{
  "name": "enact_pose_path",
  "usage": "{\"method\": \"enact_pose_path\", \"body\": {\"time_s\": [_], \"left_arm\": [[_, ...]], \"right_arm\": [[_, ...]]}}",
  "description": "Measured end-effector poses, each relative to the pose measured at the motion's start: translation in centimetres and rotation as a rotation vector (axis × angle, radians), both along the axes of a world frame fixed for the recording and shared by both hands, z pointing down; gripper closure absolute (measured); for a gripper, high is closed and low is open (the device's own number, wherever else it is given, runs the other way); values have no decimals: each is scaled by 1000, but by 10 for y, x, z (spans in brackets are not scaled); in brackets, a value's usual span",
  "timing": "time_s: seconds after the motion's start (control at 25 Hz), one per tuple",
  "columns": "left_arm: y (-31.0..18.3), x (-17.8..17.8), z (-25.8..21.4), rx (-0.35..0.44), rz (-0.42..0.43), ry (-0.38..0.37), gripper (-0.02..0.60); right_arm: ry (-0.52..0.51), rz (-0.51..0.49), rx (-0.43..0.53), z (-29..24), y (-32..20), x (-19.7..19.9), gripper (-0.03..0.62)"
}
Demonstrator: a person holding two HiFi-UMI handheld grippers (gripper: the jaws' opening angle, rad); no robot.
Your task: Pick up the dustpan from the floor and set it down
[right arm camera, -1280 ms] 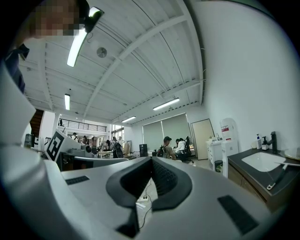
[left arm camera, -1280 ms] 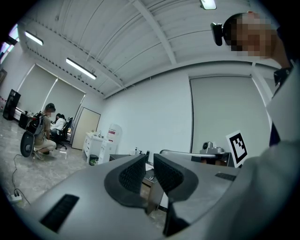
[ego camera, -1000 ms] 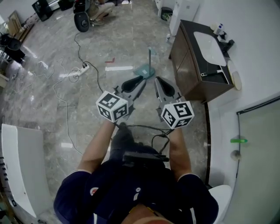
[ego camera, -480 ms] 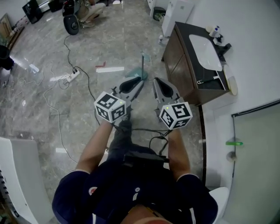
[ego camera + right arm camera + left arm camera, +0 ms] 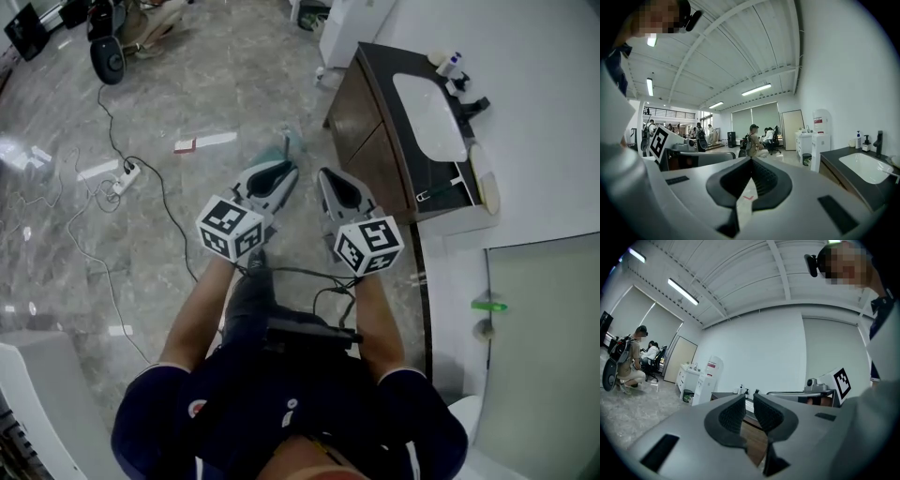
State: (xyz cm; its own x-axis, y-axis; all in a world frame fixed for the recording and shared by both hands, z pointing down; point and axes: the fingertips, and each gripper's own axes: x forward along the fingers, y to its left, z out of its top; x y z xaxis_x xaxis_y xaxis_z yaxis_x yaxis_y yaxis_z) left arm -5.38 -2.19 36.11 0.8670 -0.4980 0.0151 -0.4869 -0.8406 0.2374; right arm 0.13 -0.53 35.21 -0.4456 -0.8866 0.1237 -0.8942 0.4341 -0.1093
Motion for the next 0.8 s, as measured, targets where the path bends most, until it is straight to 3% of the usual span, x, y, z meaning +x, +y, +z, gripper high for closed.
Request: {"method": "enact_pose_path", "body": {"time_s": [0.4,0.8], "left_arm": [[-115,-1,2,-25,48,-41,518],[-159,21,-11,-16,55,-30,518]], "right_arm": [[10,41,-12,-10,-118,0,588],[0,45,10,-21,-164,22,588]]}}
